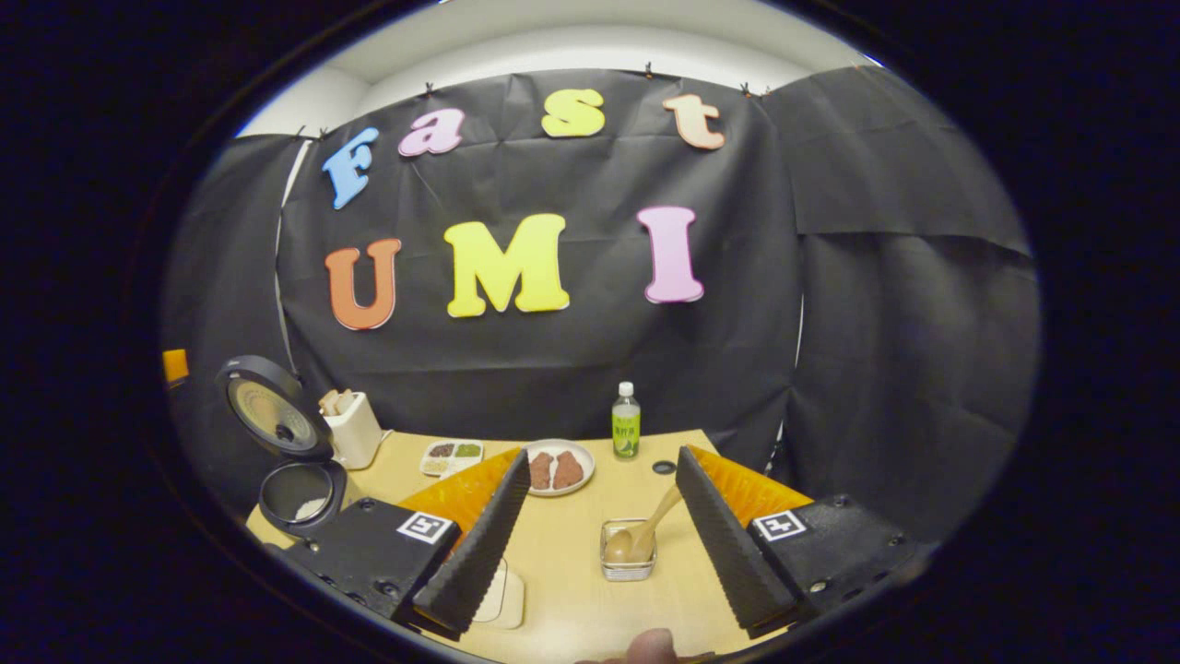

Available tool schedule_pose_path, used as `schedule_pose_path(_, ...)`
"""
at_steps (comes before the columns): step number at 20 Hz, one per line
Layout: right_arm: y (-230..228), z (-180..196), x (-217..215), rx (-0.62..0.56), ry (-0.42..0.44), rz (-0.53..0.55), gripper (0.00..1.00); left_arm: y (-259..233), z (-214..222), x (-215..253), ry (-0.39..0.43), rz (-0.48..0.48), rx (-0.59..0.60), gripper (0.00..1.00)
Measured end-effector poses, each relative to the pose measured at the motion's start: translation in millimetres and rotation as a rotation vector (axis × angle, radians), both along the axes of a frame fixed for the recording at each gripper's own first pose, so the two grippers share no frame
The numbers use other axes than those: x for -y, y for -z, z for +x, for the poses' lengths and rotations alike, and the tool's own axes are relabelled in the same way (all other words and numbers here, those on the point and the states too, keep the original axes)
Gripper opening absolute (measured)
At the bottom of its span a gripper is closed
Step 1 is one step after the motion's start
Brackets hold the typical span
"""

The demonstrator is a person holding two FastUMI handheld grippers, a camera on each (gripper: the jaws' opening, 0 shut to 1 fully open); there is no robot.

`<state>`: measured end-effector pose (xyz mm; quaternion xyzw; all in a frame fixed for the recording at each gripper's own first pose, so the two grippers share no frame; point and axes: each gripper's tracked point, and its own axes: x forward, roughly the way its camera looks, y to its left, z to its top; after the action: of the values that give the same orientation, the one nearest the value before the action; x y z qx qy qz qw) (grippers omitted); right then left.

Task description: Close the left gripper, press the button to open the rice cooker; take a wooden spoon from the chopstick holder with the right hand, scoop a spoonful of rice and pour it into the rice cooker, then put the wooden spoon back into the chopstick holder.

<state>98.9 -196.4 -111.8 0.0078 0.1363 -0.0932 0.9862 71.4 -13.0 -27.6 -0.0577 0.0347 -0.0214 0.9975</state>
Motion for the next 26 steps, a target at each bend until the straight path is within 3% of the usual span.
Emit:
schedule_pose_path(1, 10, 6, 6, -0.015, 0.003, 0.019, 0.94, -3, 1, 0, -0.004, 0.002, 0.01, 0.95)
schedule_pose_path(2, 25, 12, 9, -0.042, -0.001, 0.037, 1.0, -2, 2, 1, -0.011, 0.007, 0.016, 0.94)
schedule_pose_path(4, 53, 24, 23, -0.086, 0.009, 0.072, 0.94, 0, 5, 3, -0.018, 0.018, 0.015, 0.94)
schedule_pose_path(5, 67, 31, 32, -0.109, 0.022, 0.086, 1.0, 2, 5, 5, -0.023, 0.02, 0.006, 0.94)
schedule_pose_path(7, 92, 47, 50, -0.137, 0.048, 0.111, 0.94, 2, 9, 1, -0.051, 0.027, 0.008, 0.94)
schedule_pose_path(8, 104, 56, 57, -0.154, 0.053, 0.123, 1.0, 1, 11, 0, -0.062, 0.028, 0.006, 0.94)
schedule_pose_path(10, 132, 75, 68, -0.191, 0.052, 0.162, 0.94, 6, 13, -4, -0.089, 0.039, -0.002, 0.95)
schedule_pose_path(12, 155, 94, 82, -0.217, 0.065, 0.183, 1.0, 7, 16, -6, -0.119, 0.048, -0.009, 0.94)
schedule_pose_path(17, 204, 120, 109, -0.299, 0.091, 0.227, 1.0, 9, 27, 0, -0.158, 0.058, -0.019, 0.95)
schedule_pose_path(18, 209, 126, 110, -0.306, 0.082, 0.242, 0.89, 11, 30, 0, -0.163, 0.063, -0.024, 0.95)
schedule_pose_path(19, 214, 131, 110, -0.311, 0.073, 0.255, 0.99, 12, 32, 0, -0.168, 0.07, -0.03, 0.95)
schedule_pose_path(24, 213, 144, 109, -0.299, 0.041, 0.303, 0.72, 16, 37, -4, -0.19, 0.072, -0.054, 0.95)
schedule_pose_path(25, 214, 146, 110, -0.3, 0.041, 0.314, 0.52, 17, 38, -4, -0.193, 0.071, -0.059, 0.95)
schedule_pose_path(26, 215, 148, 108, -0.301, 0.035, 0.331, 0.47, 19, 38, -4, -0.196, 0.071, -0.066, 0.95)
